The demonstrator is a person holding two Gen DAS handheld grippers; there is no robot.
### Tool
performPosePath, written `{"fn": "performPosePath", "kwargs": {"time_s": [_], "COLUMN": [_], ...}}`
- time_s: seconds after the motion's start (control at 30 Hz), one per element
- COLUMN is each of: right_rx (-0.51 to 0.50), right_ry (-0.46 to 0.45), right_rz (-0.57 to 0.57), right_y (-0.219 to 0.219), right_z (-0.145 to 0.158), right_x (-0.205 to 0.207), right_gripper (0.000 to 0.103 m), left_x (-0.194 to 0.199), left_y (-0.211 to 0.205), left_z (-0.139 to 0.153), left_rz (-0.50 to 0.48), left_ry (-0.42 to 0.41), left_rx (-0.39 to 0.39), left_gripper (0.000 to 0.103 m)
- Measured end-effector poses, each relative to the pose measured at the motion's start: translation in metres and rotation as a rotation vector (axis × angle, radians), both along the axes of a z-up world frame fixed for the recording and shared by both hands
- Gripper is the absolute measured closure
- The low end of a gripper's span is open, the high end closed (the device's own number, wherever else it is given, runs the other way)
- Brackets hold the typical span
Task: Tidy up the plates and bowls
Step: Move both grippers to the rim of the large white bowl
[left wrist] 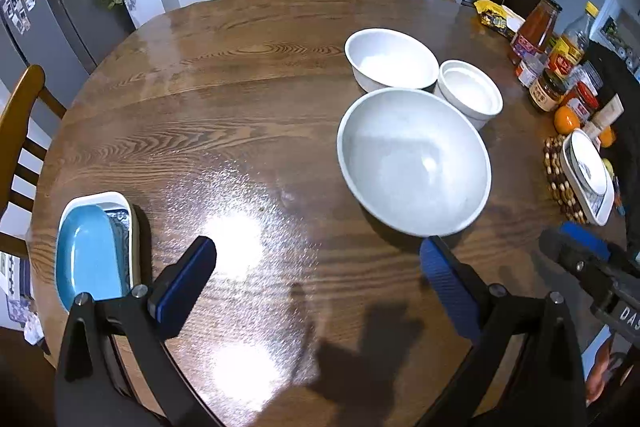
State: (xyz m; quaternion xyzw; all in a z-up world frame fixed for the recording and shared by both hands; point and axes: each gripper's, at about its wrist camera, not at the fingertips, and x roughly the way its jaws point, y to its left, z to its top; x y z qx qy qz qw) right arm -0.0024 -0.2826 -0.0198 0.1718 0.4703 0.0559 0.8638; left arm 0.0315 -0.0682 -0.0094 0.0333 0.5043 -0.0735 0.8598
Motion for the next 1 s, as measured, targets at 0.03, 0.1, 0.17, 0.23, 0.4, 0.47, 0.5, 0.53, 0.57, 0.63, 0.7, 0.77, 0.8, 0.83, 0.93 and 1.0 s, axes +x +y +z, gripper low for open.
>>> {"fn": "performPosePath", "kwargs": {"time_s": [0.03,0.1,0.17,0.23,0.4,0.47,0.5,0.53,0.57,0.63,0.7,0.77,0.8,0.83,0.93,1.0], "right_rx": [0.003,0.011,0.018,0.021,0.02,0.027,0.031,0.036,0.04,0.061,0.065,0.061,0.06,0.064,0.083,0.086], "right_ry": [0.004,0.011,0.019,0.026,0.05,0.061,0.067,0.074,0.078,0.082,0.083,0.082,0.082,0.076,0.067,0.066], "right_rz": [-0.002,0.0,0.004,0.01,0.007,0.006,0.006,0.006,0.006,0.01,0.017,0.031,0.037,0.043,0.055,0.063], "right_y": [-0.001,-0.004,-0.005,-0.006,-0.005,-0.005,-0.004,-0.004,-0.003,-0.002,0.0,0.003,0.004,0.003,0.004,0.004], "right_z": [-0.001,-0.004,-0.007,-0.011,-0.025,-0.031,-0.033,-0.037,-0.039,-0.044,-0.045,-0.046,-0.046,-0.046,-0.046,-0.046], "right_x": [0.001,0.006,0.011,0.019,0.04,0.047,0.05,0.053,0.055,0.06,0.063,0.066,0.067,0.068,0.071,0.073], "right_gripper": [0.036,0.036,0.036,0.036,0.036,0.036,0.036,0.036,0.036,0.036,0.036,0.036,0.036,0.037,0.05,0.06], "left_x": [0.004,0.009,0.018,0.027,0.033,0.036,0.038,0.039,0.041,0.044,0.047,0.051,0.052,0.053,0.056,0.057], "left_y": [-0.002,-0.005,-0.01,-0.014,-0.02,-0.023,-0.024,-0.024,-0.025,-0.026,-0.025,-0.026,-0.027,-0.028,-0.029,-0.029], "left_z": [-0.001,-0.004,-0.008,-0.015,-0.027,-0.031,-0.032,-0.033,-0.035,-0.037,-0.04,-0.042,-0.043,-0.044,-0.047,-0.049], "left_rz": [0.009,0.019,0.031,0.039,0.034,0.028,0.026,0.023,0.018,0.014,0.009,0.004,0.001,-0.004,-0.014,-0.021], "left_ry": [0.0,-0.001,0.0,0.014,0.045,0.047,0.049,0.049,0.05,0.056,0.067,0.075,0.078,0.082,0.089,0.092], "left_rx": [-0.001,-0.003,0.002,0.01,0.004,0.0,-0.003,-0.006,-0.006,-0.01,-0.02,-0.026,-0.028,-0.032,-0.035,-0.034], "left_gripper": [0.001,0.001,0.001,0.001,0.002,0.003,0.005,0.007,0.012,0.018,0.03,0.038,0.044,0.048,0.065,0.081]}}
